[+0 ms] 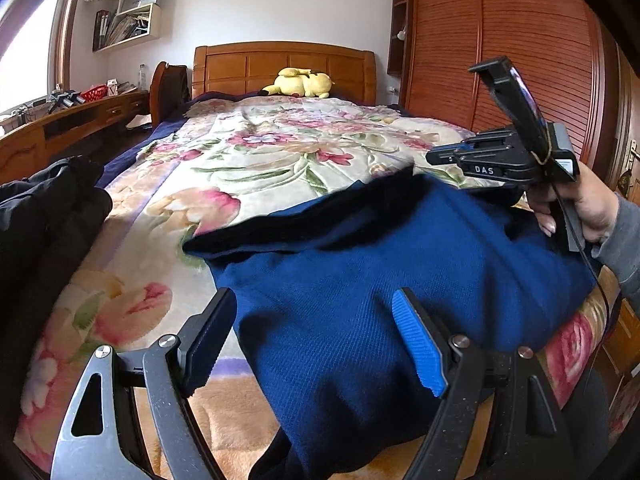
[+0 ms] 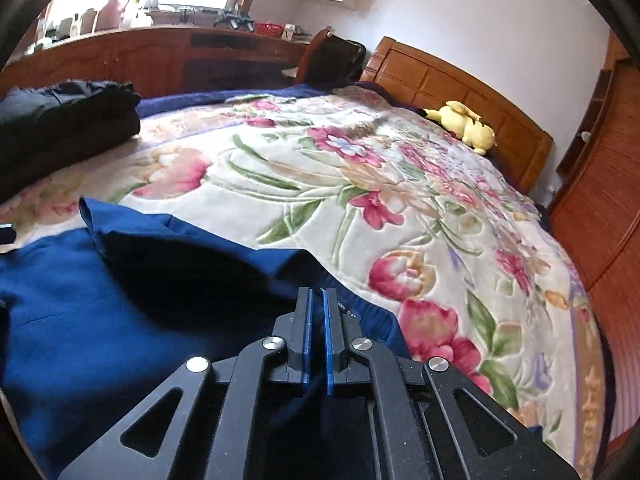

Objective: Fold large clothes

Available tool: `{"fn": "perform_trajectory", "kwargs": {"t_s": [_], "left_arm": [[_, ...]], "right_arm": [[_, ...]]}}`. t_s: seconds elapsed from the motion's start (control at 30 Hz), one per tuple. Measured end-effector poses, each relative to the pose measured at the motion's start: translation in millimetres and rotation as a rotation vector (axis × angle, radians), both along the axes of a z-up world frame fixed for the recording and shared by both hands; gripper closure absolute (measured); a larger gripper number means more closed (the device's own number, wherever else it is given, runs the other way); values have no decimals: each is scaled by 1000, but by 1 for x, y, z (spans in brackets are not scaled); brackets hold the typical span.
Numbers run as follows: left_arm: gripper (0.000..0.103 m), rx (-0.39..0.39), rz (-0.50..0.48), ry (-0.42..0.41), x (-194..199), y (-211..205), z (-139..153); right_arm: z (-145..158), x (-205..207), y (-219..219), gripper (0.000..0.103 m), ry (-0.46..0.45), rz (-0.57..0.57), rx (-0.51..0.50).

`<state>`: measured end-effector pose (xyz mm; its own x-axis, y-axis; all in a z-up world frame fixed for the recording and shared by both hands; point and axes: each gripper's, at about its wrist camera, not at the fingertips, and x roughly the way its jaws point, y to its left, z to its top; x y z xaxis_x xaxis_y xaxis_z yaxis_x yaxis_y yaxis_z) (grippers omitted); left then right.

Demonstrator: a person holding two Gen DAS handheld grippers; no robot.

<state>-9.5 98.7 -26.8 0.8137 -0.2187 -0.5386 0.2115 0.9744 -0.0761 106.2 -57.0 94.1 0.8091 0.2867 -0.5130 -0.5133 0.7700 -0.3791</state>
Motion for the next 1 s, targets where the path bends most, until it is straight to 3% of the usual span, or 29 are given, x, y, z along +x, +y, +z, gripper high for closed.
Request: {"fn": "perform_trajectory", "kwargs": {"t_s": [0.03, 0.07, 0.13, 0.17, 0.33, 0.53, 0.7, 0.83, 1.0], "left_arm": [[22, 1, 1, 0, 0, -1, 0], [22, 1, 1, 1, 0, -1, 0], [22, -1, 3, 0, -1, -1, 1], [22, -2, 2, 1, -1, 0, 0], [22, 1, 2, 2, -1, 0, -1], [22, 1, 1, 3, -1, 1, -1], [22, 2, -4, 6, -1, 1, -3], [22, 5, -8, 9, 1, -1, -3], [22, 11, -9, 16, 4, -2, -5]], "right_arm": [[-2, 0, 3, 93, 7, -9, -14], [-6, -2, 5, 78, 20, -16, -21], [-12, 0, 11, 58, 81, 19, -26], [-13, -2, 14, 54, 87, 42, -24], [-25, -18, 39, 49, 144, 180, -51], [-41, -31, 74, 48, 155, 256, -167], [-43, -28, 84, 47, 203, 330, -184], [-45, -15, 85, 40, 229, 327, -205], [-48, 5, 87, 44, 279, 352, -217]]}}
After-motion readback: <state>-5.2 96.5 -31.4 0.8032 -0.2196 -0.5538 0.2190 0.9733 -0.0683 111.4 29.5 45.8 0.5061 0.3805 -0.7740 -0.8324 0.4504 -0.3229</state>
